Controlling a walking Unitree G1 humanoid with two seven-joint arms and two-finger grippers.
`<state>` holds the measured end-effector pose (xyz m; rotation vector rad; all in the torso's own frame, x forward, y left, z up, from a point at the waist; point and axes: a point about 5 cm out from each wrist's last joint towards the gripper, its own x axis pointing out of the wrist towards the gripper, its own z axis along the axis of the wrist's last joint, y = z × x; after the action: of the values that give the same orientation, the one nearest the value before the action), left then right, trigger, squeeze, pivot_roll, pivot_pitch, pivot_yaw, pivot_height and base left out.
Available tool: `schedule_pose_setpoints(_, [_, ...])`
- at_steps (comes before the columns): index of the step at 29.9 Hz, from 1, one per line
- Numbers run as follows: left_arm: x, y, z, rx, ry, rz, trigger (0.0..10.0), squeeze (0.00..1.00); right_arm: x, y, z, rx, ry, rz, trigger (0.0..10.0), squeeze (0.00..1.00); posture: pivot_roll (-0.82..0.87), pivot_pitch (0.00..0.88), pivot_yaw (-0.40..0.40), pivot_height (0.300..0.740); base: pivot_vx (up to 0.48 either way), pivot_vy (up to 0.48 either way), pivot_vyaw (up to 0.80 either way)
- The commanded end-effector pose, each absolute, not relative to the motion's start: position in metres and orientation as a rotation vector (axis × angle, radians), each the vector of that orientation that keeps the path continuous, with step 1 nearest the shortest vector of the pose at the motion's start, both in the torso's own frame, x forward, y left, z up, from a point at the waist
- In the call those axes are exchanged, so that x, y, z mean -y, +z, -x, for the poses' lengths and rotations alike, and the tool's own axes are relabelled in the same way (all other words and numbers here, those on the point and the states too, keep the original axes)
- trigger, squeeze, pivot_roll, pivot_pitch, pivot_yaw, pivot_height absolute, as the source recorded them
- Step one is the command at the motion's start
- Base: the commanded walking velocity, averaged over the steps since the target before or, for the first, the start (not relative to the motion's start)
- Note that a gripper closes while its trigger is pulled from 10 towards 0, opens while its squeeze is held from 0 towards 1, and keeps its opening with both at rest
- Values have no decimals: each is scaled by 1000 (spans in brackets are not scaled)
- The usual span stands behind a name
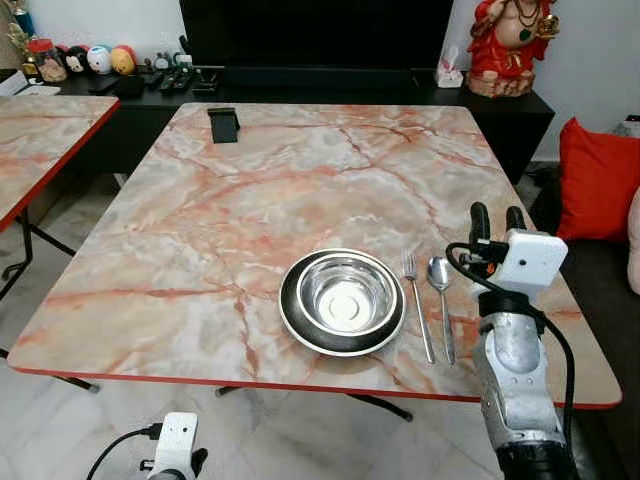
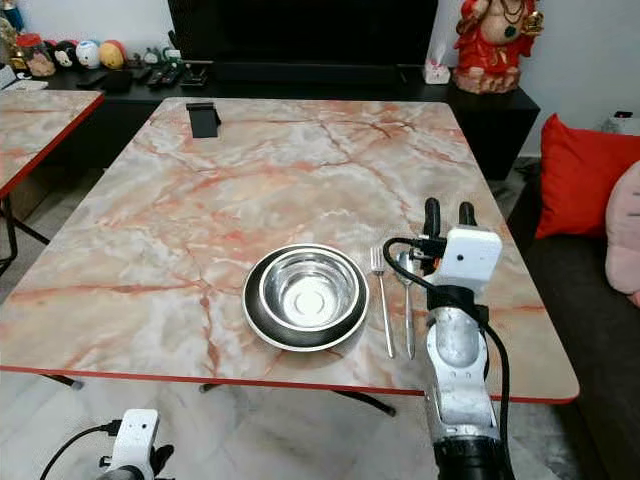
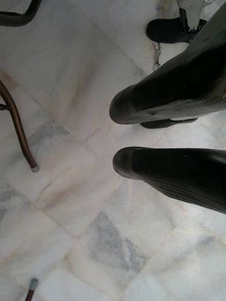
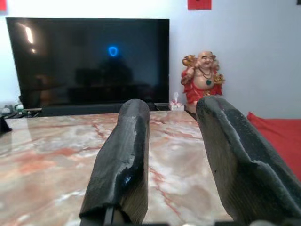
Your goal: Setting the table
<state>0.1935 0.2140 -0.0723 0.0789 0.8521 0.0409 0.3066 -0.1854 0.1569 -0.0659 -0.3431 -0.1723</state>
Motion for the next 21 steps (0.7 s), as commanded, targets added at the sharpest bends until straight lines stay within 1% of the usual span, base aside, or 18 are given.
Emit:
schedule_pose_setpoints(1, [-217, -76, -185, -880, 55, -68, 10000, 0, 182, 163, -307, 372, -164, 67, 10000, 0, -17, 0, 9, 740, 0, 319, 0])
schedule_pose_setpoints(9, [-218, -77, -183, -885, 56, -73, 10000, 0, 182, 164, -303, 388, -167, 64, 10000, 0, -19, 0, 12, 740, 0, 344, 0])
schedule_pose_setpoints(16, [-218, -77, -182, -885, 48, -79, 10000, 0, 171, 173, -305, 426, -114, 103, 10000, 0, -21, 0, 16, 740, 0, 379, 0])
schedule_pose_setpoints(21, [-219, -76, -184, -878, 51, -78, 10000, 0, 170, 177, -306, 437, -117, 88, 10000, 0, -24, 0, 16, 740, 0, 400, 0])
